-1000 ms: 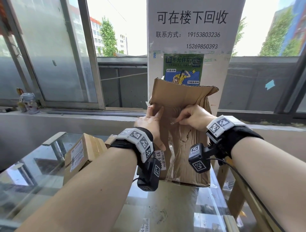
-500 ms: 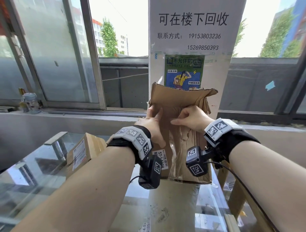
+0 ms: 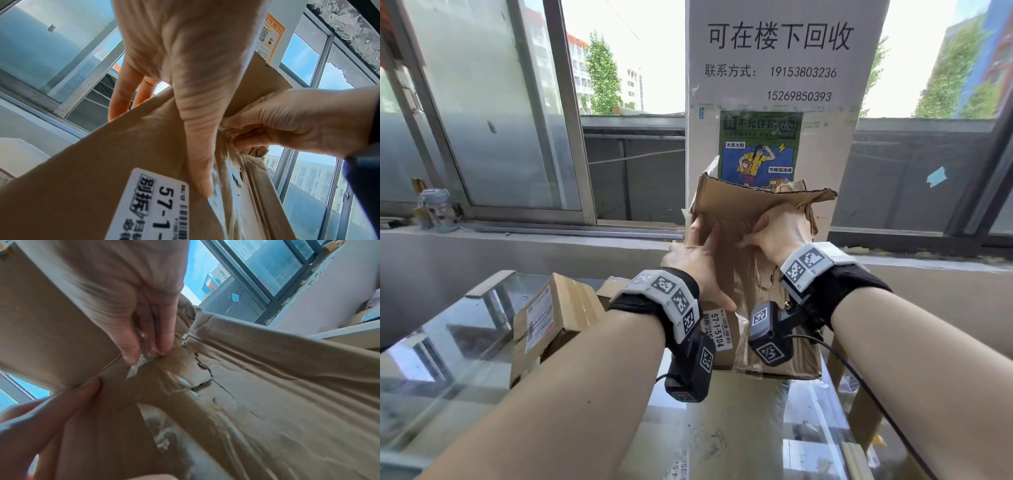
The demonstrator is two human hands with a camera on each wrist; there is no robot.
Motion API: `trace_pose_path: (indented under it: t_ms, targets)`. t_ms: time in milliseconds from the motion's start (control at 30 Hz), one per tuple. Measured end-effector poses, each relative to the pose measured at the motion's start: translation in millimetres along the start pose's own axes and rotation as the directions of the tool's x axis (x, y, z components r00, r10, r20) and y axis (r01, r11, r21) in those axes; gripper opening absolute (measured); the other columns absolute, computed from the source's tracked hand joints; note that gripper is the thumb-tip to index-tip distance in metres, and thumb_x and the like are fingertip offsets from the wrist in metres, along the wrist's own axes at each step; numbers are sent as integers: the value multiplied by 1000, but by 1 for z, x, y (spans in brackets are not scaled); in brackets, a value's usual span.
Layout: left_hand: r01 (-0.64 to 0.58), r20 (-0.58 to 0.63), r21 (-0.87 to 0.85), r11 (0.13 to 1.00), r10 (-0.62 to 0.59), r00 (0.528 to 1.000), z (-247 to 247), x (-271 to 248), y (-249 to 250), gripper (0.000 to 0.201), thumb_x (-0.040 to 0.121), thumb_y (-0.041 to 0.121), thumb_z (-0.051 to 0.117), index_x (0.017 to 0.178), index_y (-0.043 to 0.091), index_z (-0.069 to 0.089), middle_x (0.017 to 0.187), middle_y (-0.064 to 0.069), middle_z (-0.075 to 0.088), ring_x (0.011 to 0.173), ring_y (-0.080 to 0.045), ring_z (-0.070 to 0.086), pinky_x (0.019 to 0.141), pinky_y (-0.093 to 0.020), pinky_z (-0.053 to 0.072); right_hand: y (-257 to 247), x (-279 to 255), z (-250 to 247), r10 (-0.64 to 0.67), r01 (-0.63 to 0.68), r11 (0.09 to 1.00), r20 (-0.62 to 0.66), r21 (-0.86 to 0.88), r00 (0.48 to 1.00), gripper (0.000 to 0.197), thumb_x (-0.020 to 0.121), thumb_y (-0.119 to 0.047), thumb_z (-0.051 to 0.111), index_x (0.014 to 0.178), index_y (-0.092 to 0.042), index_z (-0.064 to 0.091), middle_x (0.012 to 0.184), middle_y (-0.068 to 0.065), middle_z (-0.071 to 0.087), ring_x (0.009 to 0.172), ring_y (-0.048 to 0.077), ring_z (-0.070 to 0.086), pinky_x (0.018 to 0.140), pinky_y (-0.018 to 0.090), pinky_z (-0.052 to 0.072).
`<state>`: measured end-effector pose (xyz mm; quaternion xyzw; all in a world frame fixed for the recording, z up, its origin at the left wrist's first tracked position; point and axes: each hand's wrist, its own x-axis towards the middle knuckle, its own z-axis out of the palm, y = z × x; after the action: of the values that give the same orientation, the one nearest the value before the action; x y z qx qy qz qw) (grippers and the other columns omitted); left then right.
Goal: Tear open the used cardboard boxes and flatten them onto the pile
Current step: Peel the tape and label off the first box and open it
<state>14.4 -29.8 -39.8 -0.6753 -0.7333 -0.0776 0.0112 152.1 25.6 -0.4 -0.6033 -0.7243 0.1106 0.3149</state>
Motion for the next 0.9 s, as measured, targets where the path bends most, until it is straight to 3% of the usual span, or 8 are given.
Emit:
trace_pose_path:
  t_ms: [133,233,300,400,567,700,800,900]
  targets:
    - [-30,34,13,999,29,999,-5,2,-5,145,45,59,87,149,36,-12,156,6,-23,136,-35,28,104,-43,38,1,3,0,-37,35,998,-36,-51,999,37,63,-29,88,87,-12,66,91,7,66,86,29,61,73,31,49]
    - [-34,34,32,999,33,999,-6,3,-3,146,44,56,89,150,36,-11,156,4,-22,135,-35,30,104,-42,40,-1,7,4,-89,86,975,-6,-207,996,19,80,-15,73,97,-9,67,100,12,68,91,32,64,74,30,48]
    - [-24,26,46,999,23,999,-5,3,-1,147,44,56,89,150,34,-11,157,3,-21,134,-35,32,103,-41,41,-3,9,4,-119,120,960,21,-254,993,17,84,-10,68,100,-6,66,100,14,67,93,33,64,73,30,47]
    - [-8,22,58,998,6,1000,-3,4,0,150,43,59,88,150,32,-14,157,1,-22,134,-35,30,104,-41,40,-3,10,6,-136,148,947,60,-284,989,19,82,-10,70,99,-1,66,104,17,64,94,35,63,71,30,45]
    - [7,36,91,996,-11,999,-3,7,5,151,44,61,86,150,29,-17,157,0,-24,135,-35,29,104,-41,40,4,17,9,-90,120,964,134,-236,987,32,82,-20,73,104,1,64,115,18,59,110,35,55,87,34,46]
    - [15,38,107,994,-19,999,-4,11,4,151,43,63,86,150,31,-16,157,0,-23,134,-34,32,105,-40,40,8,16,8,-84,110,977,145,-180,986,17,83,-17,71,90,-3,67,106,16,65,101,34,60,72,25,40]
    - [11,39,100,995,-15,999,-4,13,1,152,42,63,86,150,32,-16,157,2,-23,135,-34,32,105,-40,41,9,12,7,-74,96,985,149,-141,986,13,83,-17,71,83,-6,66,96,13,67,92,31,61,69,24,39]
    - [4,39,90,996,-8,999,-4,14,-1,152,41,64,86,149,34,-16,157,4,-24,135,-33,32,104,-40,42,12,10,6,-77,96,989,155,-114,985,27,84,-18,70,63,-14,54,84,8,62,79,25,55,68,24,39]
